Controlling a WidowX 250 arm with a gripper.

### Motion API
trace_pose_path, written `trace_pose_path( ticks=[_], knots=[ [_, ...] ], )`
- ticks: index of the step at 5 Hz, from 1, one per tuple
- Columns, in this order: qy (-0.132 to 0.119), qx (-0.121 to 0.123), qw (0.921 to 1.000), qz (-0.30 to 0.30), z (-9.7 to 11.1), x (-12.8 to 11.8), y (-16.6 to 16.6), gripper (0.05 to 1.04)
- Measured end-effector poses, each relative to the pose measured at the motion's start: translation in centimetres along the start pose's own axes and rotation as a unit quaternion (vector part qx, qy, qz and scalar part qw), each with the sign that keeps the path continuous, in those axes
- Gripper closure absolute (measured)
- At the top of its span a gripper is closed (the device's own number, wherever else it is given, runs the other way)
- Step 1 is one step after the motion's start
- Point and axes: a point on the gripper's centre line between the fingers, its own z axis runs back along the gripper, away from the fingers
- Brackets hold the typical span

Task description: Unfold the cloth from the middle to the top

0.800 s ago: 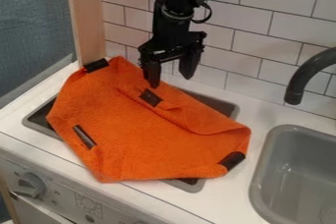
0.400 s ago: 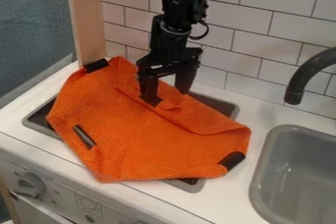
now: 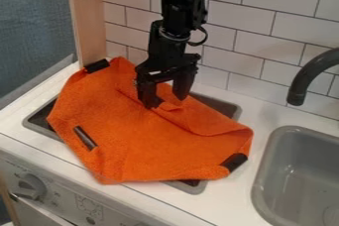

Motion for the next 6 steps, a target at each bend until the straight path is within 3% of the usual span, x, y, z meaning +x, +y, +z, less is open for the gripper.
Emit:
trace_pose_path(
  ticks=[2,3,5,6],
  knots=[
    [0.014,0.023,0.9996,0.009,-2.2,-0.2,0.2,0.084],
    [0.014,0.025,0.9996,0.009,-2.6,0.1,-0.2,0.147],
    [0.008,0.016,0.9997,0.016,-2.7,0.3,-0.5,0.724],
    [0.007,0.015,0.9997,0.015,-2.7,0.3,-0.5,0.919]
  ],
)
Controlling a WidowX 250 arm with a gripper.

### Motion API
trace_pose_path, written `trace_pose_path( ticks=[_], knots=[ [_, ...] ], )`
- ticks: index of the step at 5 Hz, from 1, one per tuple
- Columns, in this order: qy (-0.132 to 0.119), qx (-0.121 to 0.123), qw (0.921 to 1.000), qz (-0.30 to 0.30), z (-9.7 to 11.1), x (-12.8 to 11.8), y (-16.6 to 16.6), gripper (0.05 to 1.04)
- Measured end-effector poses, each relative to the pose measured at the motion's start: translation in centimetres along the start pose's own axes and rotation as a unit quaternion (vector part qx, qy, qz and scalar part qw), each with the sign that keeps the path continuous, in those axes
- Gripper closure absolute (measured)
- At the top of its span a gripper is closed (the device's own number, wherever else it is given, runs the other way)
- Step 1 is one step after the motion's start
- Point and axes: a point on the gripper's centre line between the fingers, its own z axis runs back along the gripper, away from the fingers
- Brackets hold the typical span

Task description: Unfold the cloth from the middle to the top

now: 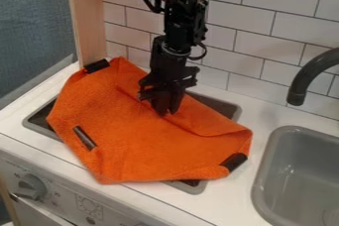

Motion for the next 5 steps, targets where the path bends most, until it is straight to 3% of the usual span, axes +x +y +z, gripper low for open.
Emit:
trace_pose_path(
  ticks=[1,3,4,5],
  knots=[
    [0.004,-0.003,1.0000,-0.003,0.0,-0.1,-0.1,1.021],
    [0.024,-0.013,0.9996,-0.009,0.0,-0.4,-0.2,1.035],
    [0.031,-0.028,0.9990,-0.015,0.5,-0.5,-0.9,1.035],
    [0.039,-0.060,0.9971,-0.025,1.6,-0.3,-2.4,1.035]
  ],
)
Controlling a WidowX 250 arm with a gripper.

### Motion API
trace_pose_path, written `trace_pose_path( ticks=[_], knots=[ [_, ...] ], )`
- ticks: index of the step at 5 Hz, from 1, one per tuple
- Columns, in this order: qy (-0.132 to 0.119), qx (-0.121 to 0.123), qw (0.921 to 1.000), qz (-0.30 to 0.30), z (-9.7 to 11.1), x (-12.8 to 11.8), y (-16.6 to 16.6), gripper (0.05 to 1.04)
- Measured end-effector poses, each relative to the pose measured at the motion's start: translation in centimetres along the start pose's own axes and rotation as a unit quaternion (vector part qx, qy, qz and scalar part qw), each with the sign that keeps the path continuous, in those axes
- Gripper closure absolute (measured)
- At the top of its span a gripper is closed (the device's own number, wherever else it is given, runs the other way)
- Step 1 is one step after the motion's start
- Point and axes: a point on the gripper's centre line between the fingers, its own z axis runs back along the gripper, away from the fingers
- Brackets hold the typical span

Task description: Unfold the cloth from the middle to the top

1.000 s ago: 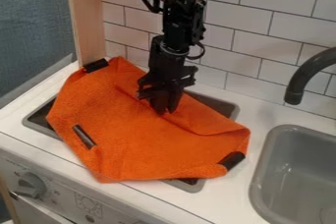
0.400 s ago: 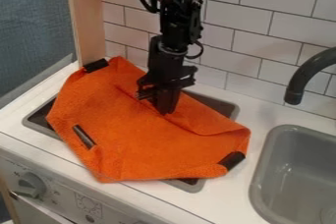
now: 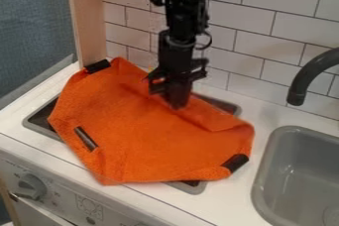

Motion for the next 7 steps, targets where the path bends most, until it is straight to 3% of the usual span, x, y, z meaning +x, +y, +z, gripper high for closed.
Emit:
trace_pose_path(
  ticks=[3,4,5,7],
  knots=[
    [0.000,-0.079,0.9965,-0.027,2.8,0.5,-4.1,1.035],
    [-0.005,-0.108,0.9924,-0.057,2.1,0.6,-5.5,1.035],
    [-0.032,-0.154,0.9837,-0.087,1.4,0.9,-6.4,1.035],
    [-0.050,-0.176,0.9787,-0.093,0.4,1.1,-6.4,1.010]
  ],
)
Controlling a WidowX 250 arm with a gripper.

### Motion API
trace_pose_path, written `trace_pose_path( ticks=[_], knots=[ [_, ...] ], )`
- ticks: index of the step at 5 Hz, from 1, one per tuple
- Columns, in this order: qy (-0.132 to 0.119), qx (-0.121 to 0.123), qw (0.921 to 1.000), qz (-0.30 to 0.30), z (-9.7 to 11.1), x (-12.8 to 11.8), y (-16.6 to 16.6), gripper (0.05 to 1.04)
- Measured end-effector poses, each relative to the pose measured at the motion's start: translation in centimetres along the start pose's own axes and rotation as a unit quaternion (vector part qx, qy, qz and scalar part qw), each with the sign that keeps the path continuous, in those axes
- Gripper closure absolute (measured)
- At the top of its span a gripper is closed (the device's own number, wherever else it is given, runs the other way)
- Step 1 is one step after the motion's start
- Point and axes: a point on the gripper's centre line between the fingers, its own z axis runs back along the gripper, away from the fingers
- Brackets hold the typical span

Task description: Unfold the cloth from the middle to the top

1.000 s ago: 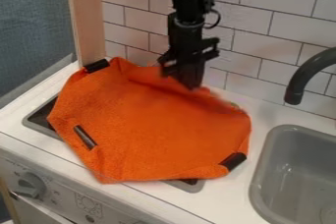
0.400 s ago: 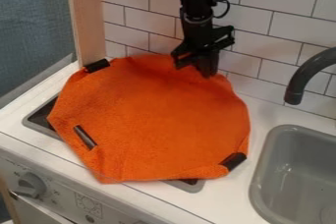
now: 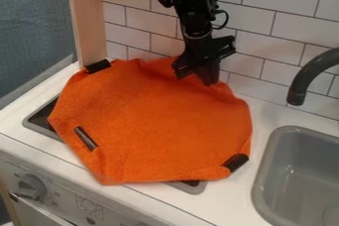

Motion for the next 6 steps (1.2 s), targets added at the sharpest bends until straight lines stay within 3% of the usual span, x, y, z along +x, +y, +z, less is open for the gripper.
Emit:
trace_pose_path(
  ticks=[1,3,4,5,6],
  knots=[
    [0.006,0.006,1.0000,0.003,-0.2,-0.2,0.2,0.852],
    [0.014,0.007,0.9998,0.008,-0.2,-0.5,0.3,0.288],
    [0.021,0.012,0.9997,0.007,-0.2,-0.6,0.5,0.067],
    [0.029,0.015,0.9994,0.010,-0.1,-0.9,0.7,0.074],
    [0.022,0.005,0.9997,0.008,1.5,-0.8,0.3,0.085]
  ],
)
